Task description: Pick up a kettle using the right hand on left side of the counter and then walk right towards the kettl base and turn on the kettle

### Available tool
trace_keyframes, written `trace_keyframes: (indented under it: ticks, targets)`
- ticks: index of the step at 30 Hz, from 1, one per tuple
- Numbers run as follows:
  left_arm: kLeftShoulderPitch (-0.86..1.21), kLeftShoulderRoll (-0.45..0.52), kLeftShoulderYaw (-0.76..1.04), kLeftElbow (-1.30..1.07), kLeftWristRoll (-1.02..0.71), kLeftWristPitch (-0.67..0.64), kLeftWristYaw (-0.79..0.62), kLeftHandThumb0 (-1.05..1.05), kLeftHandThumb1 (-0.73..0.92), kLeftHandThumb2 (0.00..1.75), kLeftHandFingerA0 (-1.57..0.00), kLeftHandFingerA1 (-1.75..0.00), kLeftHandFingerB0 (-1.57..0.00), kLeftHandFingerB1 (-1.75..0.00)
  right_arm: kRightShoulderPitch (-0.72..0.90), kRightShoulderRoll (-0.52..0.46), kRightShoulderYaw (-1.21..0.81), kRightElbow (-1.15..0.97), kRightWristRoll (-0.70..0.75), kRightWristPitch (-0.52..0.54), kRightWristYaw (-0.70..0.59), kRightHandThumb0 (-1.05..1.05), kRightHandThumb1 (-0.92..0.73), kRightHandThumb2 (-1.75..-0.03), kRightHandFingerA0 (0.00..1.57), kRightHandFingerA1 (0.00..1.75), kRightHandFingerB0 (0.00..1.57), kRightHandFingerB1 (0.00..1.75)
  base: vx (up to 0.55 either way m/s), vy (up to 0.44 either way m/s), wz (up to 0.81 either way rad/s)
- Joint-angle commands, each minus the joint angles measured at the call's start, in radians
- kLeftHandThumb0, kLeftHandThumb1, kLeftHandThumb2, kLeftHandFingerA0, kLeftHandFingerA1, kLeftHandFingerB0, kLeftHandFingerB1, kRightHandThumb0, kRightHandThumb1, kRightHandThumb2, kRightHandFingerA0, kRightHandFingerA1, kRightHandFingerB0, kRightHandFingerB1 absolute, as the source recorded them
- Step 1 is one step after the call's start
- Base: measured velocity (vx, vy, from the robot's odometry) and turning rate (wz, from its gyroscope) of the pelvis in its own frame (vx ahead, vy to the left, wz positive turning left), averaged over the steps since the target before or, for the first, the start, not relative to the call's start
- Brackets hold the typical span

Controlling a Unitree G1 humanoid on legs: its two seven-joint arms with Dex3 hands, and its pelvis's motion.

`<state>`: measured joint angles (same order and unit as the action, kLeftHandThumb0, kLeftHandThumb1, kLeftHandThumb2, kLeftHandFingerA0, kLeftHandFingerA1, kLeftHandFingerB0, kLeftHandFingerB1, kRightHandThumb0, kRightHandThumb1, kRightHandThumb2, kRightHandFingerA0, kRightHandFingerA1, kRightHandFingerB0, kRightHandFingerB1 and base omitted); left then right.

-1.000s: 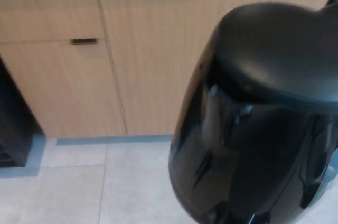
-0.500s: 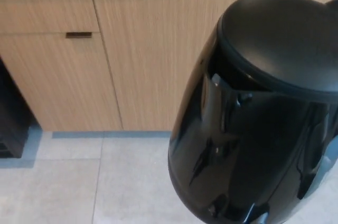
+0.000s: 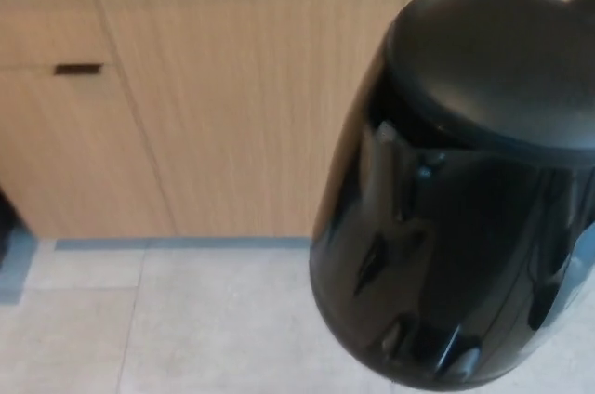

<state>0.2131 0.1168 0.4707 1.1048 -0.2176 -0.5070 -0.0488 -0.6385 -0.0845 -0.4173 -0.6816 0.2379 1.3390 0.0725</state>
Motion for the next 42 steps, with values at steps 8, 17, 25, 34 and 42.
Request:
trace_keyframes:
  ticks: [8, 17, 25, 34, 42]
  targets:
    - [-0.005, 0.018, 0.017, 0.001, -0.025, -0.050, -0.015, 0.13, 0.64, 0.91, -0.97, -0.84, -0.93, -0.83, -0.003, -0.012, 0.010, 0.013, 0.006, -0.106, -0.015, -0.18, -0.40, -1.44, 1.03, 1.75, 0.77, 1.64, 0.16, -0.091, -0.08]
    - [0.001, 0.014, 0.011, 0.003, -0.007, -0.062, 0.001, 0.18, 0.55, 1.04, -0.94, -0.90, -0.90, -0.87, 0.006, -0.024, 0.013, 0.021, 0.007, -0.116, -0.019, -0.18, -0.39, -1.45, 1.04, 1.75, 0.77, 1.65, 0.20, -0.046, 0.04]
    - [0.004, 0.013, 0.015, 0.010, -0.013, -0.062, -0.002, 0.13, 0.62, 0.94, -0.95, -0.83, -0.91, -0.81, 0.015, -0.025, 0.015, 0.023, 0.015, -0.125, -0.014, -0.18, -0.41, -1.42, 1.04, 1.75, 0.77, 1.66, 0.25, -0.272, -0.03]
    - [0.006, 0.008, 0.021, -0.002, -0.018, -0.054, -0.004, 0.13, 0.63, 0.98, -0.94, -0.85, -0.91, -0.84, -0.002, -0.015, -0.016, 0.035, 0.032, -0.108, -0.019, -0.17, -0.41, -1.38, 1.04, 1.75, 0.80, 1.61, 0.23, -0.199, -0.02]
    - [-0.001, 0.008, 0.017, 0.010, -0.009, -0.064, 0.011, 0.15, 0.61, 0.98, -0.95, -0.85, -0.93, -0.83, -0.007, -0.037, -0.009, 0.048, 0.028, -0.134, -0.009, -0.18, -0.44, -1.36, 1.02, 1.75, 0.76, 1.63, 0.32, 0.008, 0.04]
